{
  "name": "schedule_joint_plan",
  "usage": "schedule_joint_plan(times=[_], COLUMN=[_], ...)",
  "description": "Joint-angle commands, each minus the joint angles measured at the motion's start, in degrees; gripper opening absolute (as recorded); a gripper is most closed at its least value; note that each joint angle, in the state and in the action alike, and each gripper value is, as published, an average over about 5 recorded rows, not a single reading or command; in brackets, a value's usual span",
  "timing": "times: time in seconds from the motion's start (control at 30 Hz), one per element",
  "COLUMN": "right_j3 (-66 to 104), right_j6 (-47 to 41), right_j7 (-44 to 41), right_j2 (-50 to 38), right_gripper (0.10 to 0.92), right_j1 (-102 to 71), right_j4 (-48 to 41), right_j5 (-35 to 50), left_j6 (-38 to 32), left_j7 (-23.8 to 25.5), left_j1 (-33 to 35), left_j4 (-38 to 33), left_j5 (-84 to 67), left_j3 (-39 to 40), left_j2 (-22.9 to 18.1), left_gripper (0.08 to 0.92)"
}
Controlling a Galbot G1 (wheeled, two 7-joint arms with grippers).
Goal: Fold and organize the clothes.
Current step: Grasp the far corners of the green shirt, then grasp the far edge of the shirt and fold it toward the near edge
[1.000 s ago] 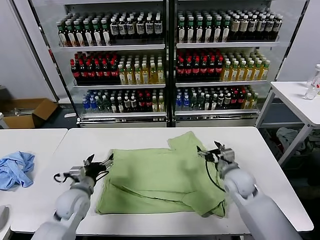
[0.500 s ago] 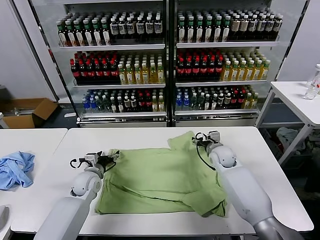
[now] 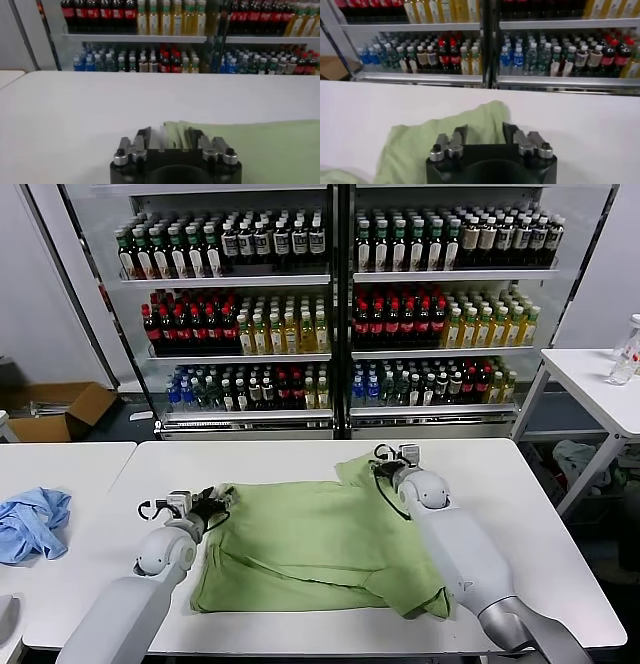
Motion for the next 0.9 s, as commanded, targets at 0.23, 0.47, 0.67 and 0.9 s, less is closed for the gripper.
schedule_joint_plan(times=[0.23,0.47,0.67,0.9], right_j3=[0.2,1.9,3.8,7.5], right_j6=[-0.1,2.1,2.5,1.1], right_j7=[-1.0,-0.9,-0.2,1.4], right_j2=[-0.2,-1.9,-5.2,-9.7], right_gripper=[0.19,0.105,0.105,0.105], right_j1=[-1.1,-3.2,-5.7,-13.6], right_j4=[2.0,8.9,17.2,29.7], right_j5=[2.0,4.0,6.6,9.6], left_j6=[-0.5,-2.9,-4.4,-4.3], left_j7=[4.5,4.9,4.1,3.0], left_j1=[2.7,2.3,2.9,8.6], left_j4=[-2.7,-3.0,-6.8,-16.6], left_j5=[-7.6,-10.5,-15.6,-18.9], left_j3=[-1.2,-3.1,-6.3,-9.5], left_j2=[0.9,0.5,1.4,2.4], left_gripper=[0.268,0.1,0.084,0.084])
